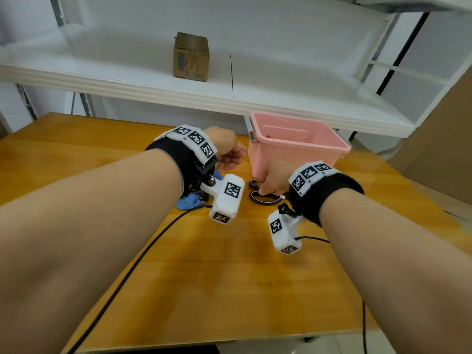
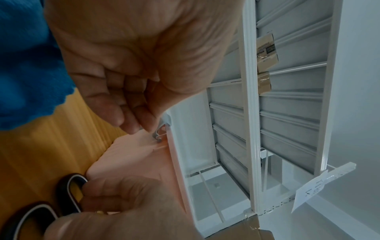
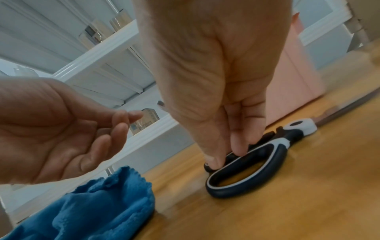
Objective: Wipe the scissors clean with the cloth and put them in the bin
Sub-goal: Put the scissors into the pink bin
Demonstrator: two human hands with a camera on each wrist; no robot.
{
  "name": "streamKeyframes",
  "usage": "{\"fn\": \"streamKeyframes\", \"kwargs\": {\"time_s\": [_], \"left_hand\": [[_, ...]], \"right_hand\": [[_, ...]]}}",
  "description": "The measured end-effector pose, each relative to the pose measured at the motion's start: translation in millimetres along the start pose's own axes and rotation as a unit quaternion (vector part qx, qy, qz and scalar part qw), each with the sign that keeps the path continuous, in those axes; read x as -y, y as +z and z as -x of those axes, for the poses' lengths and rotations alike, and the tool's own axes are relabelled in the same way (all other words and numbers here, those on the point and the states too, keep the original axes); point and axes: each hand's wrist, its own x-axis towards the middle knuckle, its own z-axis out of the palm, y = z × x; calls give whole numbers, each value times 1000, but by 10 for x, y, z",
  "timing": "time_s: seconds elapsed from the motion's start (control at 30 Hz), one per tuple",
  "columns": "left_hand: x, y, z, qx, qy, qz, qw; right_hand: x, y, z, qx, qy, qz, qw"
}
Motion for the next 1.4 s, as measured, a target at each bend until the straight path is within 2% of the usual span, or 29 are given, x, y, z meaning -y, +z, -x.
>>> {"fn": "streamKeyframes", "kwargs": {"time_s": [0.5, 0.7, 0.97, 1.07, 1.13, 1.3, 1.4], "left_hand": [[49, -43, -34, 3, -13, -4, 1000], [16, -84, -35, -2, -11, -4, 1000], [-44, -139, 16, -10, -5, 3, 1000], [-112, -167, 37, -13, -1, 13, 1000], [-177, -177, 66, -17, 6, 21, 1000], [-351, -205, 132, -62, 47, 45, 996], [-409, -232, 164, -62, 54, 61, 995]], "right_hand": [[55, 135, -91, 18, -56, 142, 988], [26, 100, -56, -10, -78, 102, 992], [126, -118, -61, -30, -130, -85, 987], [176, -314, -27, -64, -145, -198, 967], [201, -449, -3, -105, -153, -275, 943], [227, -756, 16, -177, -170, -456, 855], [205, -912, 8, -202, -172, -537, 801]]}}
